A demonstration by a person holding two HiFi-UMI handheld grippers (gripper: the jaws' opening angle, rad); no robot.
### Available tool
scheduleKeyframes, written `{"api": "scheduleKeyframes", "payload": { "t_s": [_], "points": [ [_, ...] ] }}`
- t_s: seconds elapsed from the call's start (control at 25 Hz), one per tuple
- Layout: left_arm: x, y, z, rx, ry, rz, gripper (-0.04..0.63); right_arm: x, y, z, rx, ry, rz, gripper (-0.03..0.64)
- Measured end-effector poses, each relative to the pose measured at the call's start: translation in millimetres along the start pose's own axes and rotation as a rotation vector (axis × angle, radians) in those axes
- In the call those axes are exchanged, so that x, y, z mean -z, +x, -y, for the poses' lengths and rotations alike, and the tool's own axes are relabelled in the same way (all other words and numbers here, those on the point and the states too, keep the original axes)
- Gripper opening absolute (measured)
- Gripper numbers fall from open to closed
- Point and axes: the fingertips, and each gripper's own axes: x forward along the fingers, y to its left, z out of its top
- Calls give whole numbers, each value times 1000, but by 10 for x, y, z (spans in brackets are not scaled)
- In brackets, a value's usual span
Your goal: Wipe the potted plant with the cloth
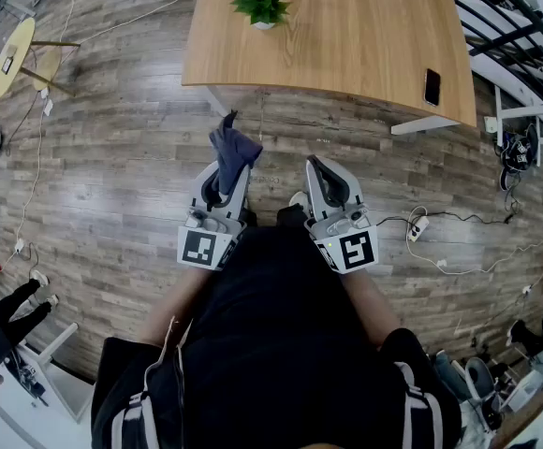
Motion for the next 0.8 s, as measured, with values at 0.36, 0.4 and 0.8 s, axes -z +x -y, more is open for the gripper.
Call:
{"api": "scheduleKeyframes", "payload": {
  "t_s": [0.36, 0.4, 0.8],
  "points": [
    [126, 258, 157, -108, -82, -23, 112, 94, -296, 629, 3, 55, -7, 18],
    [112, 270, 112, -139, -109, -21, 112, 135, -324, 704, 2, 57, -12, 18],
    [186, 658, -178, -202, -85, -41, 112, 254, -249, 1275, 18, 70, -8, 20]
  ]
}}
